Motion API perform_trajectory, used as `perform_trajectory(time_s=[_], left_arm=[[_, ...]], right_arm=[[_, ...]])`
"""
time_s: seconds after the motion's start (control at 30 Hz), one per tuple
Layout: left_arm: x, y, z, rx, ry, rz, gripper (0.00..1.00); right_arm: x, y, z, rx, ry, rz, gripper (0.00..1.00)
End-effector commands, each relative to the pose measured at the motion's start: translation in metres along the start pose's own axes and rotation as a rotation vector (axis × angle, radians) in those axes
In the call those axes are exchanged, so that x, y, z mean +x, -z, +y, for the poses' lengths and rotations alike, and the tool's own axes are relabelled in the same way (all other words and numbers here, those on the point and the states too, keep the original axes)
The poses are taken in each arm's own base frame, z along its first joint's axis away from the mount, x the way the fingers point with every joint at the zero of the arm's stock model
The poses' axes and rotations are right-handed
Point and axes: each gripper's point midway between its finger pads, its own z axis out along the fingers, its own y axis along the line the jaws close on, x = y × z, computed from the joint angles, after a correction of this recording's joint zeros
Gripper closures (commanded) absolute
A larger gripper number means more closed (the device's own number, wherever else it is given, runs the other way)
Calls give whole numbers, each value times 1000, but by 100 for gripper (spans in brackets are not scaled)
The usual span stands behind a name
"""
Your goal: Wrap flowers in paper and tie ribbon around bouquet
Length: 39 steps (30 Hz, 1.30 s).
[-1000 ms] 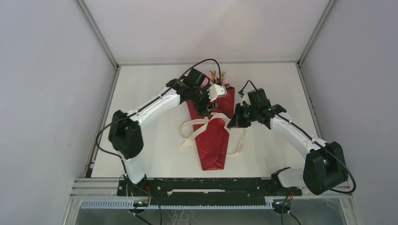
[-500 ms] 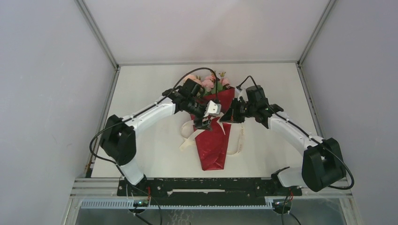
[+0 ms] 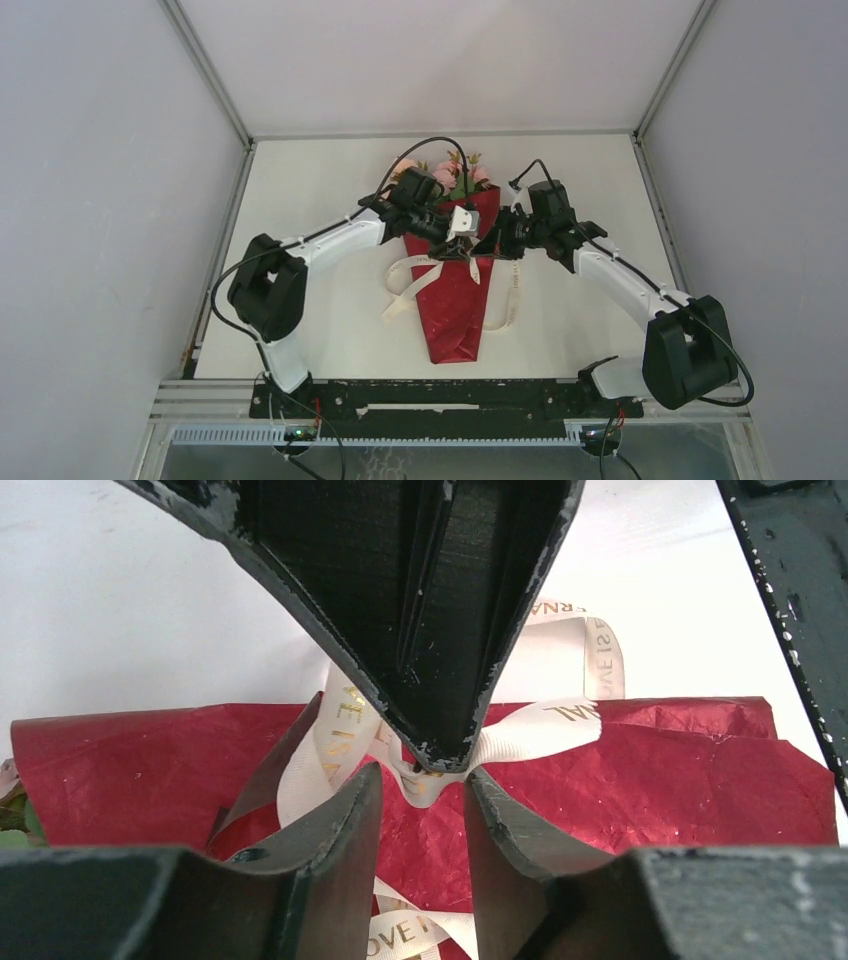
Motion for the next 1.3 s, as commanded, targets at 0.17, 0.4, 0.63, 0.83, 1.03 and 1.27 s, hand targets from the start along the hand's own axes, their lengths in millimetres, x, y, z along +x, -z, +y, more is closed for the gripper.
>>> perform_trajectory(time_s=[0.17, 0.4, 0.63, 0.83, 1.03, 1.27], left_arm=[[-4, -3, 0, 26, -11, -24, 81], [-3, -3, -1, 22, 4, -18, 100], [-5, -3, 1, 22, 19, -21, 100], [-4, -3, 2, 17, 29, -16, 100], [-1, 1, 6, -18, 69, 27, 84], [21, 60, -12, -149, 169, 287, 33]], right_arm=[[-10, 9, 22, -63, 37, -41, 100], [-6, 14, 6, 7, 59, -42, 70], [7, 7, 0, -14, 105, -11, 53], [8, -1, -1, -21, 105, 5, 69], [5, 0, -8, 8, 89, -8, 100], [-2, 8, -21, 34, 58, -41, 100]])
